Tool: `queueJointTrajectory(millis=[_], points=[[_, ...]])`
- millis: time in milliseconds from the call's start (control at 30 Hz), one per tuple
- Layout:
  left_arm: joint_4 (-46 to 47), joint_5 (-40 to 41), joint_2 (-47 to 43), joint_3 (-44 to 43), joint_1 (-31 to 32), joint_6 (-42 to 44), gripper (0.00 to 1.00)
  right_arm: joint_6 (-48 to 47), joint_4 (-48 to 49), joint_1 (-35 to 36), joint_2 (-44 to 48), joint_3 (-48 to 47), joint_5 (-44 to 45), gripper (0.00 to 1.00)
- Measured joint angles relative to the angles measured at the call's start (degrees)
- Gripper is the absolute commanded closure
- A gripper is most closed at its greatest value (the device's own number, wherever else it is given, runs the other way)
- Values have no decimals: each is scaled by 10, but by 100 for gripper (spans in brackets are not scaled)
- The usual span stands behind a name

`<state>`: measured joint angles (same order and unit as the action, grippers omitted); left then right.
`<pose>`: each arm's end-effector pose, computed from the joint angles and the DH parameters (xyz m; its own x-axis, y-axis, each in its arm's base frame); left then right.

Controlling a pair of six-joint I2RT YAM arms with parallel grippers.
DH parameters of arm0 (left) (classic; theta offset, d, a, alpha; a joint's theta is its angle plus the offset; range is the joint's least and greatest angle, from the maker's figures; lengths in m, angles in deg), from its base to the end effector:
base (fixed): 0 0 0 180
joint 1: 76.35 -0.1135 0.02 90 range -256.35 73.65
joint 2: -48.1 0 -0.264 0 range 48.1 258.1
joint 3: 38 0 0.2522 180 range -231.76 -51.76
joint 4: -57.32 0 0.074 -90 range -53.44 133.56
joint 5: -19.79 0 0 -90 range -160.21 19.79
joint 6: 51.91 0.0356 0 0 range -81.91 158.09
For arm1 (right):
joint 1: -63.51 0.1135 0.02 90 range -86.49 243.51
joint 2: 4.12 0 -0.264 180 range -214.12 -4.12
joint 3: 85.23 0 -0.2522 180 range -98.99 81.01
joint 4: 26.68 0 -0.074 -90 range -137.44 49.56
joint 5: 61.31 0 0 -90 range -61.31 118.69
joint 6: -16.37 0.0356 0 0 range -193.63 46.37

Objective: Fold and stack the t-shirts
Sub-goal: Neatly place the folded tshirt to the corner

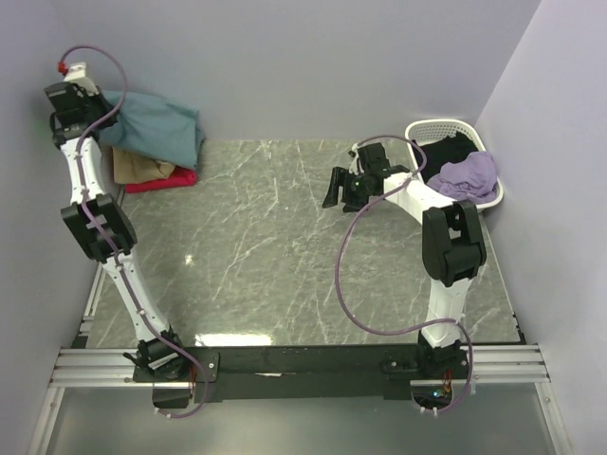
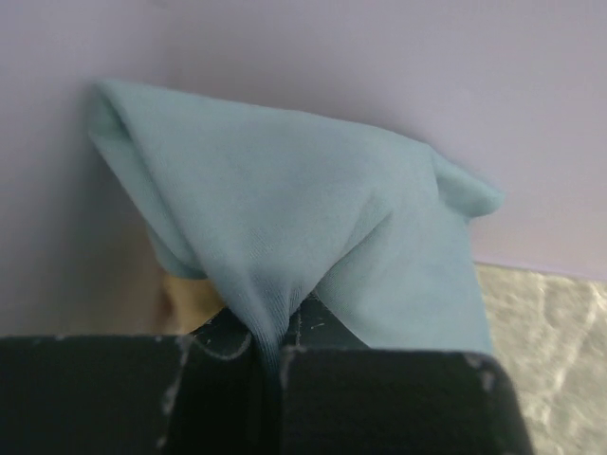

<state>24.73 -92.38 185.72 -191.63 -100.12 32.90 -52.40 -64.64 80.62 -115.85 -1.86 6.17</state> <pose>0.5179 0.2134 0.3305 -0.2563 -0.2044 -0.9448 -0.0657 0.9788 -0.1939 0.4026 0.1382 0.2076 -0.8901 0.0760 -0.4493 -0.1818 0.8450 0.5030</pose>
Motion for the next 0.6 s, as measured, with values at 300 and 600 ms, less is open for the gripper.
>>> queueJointTrajectory(millis=[300,600], points=[[32,10,0,2,-27,-18,80,2,-7,19,-22,-17,0,21],[67,18,0,79,-22,-26,1,1,-10,21,-22,-17,2,21]])
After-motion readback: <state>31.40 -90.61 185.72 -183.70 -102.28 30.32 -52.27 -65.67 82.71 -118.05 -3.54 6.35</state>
